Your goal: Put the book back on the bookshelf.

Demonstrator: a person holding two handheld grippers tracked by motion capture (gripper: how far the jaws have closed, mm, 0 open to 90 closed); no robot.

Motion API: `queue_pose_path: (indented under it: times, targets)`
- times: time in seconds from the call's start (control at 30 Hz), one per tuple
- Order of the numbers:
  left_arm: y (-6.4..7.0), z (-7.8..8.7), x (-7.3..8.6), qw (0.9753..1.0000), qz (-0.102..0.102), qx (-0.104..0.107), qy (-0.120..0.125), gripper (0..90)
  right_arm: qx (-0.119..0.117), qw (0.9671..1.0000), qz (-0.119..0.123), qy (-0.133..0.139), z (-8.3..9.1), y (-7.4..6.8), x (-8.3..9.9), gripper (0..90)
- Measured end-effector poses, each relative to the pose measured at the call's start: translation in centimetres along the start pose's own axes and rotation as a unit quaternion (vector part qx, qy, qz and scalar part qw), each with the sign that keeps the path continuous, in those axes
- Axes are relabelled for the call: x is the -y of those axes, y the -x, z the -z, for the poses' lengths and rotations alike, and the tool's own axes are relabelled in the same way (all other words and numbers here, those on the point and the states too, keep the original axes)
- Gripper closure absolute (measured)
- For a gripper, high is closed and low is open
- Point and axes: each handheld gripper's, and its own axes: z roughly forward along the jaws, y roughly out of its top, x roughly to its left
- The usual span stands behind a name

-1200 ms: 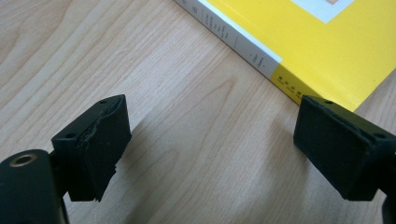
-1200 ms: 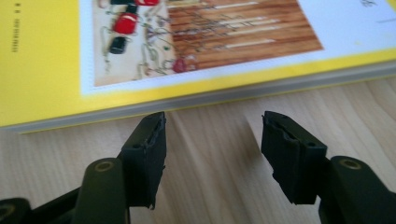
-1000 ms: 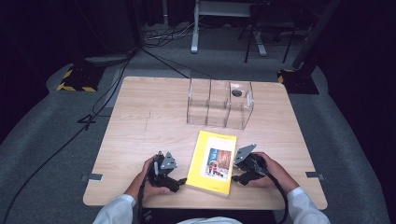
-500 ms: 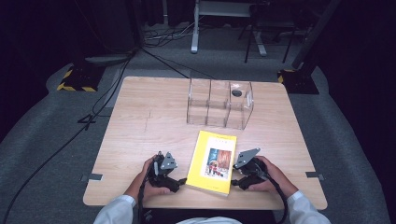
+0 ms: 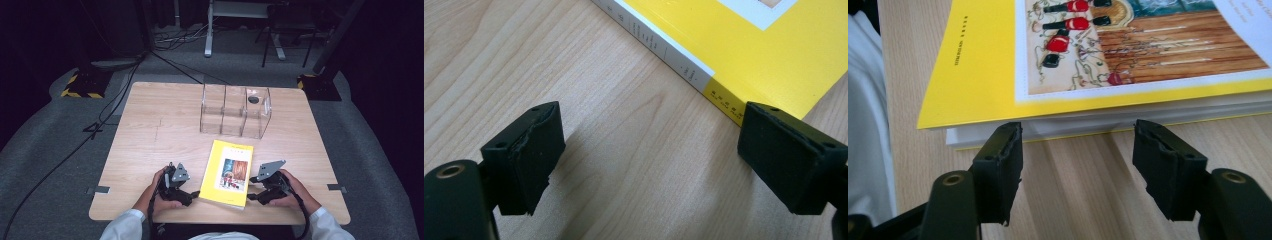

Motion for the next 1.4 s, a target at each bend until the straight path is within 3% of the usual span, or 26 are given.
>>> queue_pose_path:
  times: [0.17,0.3,0.53,0.77,1.0,1.1,1.17,1.27,1.4]
  targets:
    - [0.0,0.0,0.0,1.0,0.0,0.0,0.0,12.0,-0.004,0.9988,0.027,-0.04,-0.5,-0.9,-0.2,33.9]
    - [0.0,0.0,0.0,1.0,0.0,0.0,0.0,12.0,0.008,0.9972,0.025,-0.069,-0.8,-1.6,-1.0,34.6]
    - [0.0,0.0,0.0,1.0,0.0,0.0,0.0,12.1,0.003,0.9958,0.028,-0.087,-0.9,-1.6,-1.6,35.4]
    - [0.2,0.2,0.2,1.0,-0.001,-0.003,-0.001,12.0,-0.017,0.9994,0.001,-0.029,-0.7,-1.1,-0.9,35.3]
    - [1.0,0.6,0.4,0.9999,-0.003,-0.012,0.002,18.6,-0.03,0.9994,-0.013,0.011,-0.1,-1.2,-1.2,35.0]
    - [1.4,1.2,0.0,0.9998,-0.008,0.005,0.019,17.6,-0.037,0.9987,-0.015,0.031,-0.1,-1.6,-1.5,34.7]
    - [2.0,1.5,-0.6,0.9992,-0.013,0.016,0.033,17.1,-0.028,0.9987,-0.012,0.04,0.0,-1.9,-1.9,34.2]
    - [3.7,1.3,-1.6,0.9982,-0.036,0.024,0.04,17.6,-0.028,0.9976,-0.018,0.062,0.3,-2.0,-2.3,34.1]
    - [6.9,0.0,-3.3,0.9947,-0.086,0.043,0.037,17.1,-0.024,0.9965,-0.021,0.077,0.5,-2.1,-2.9,34.2]
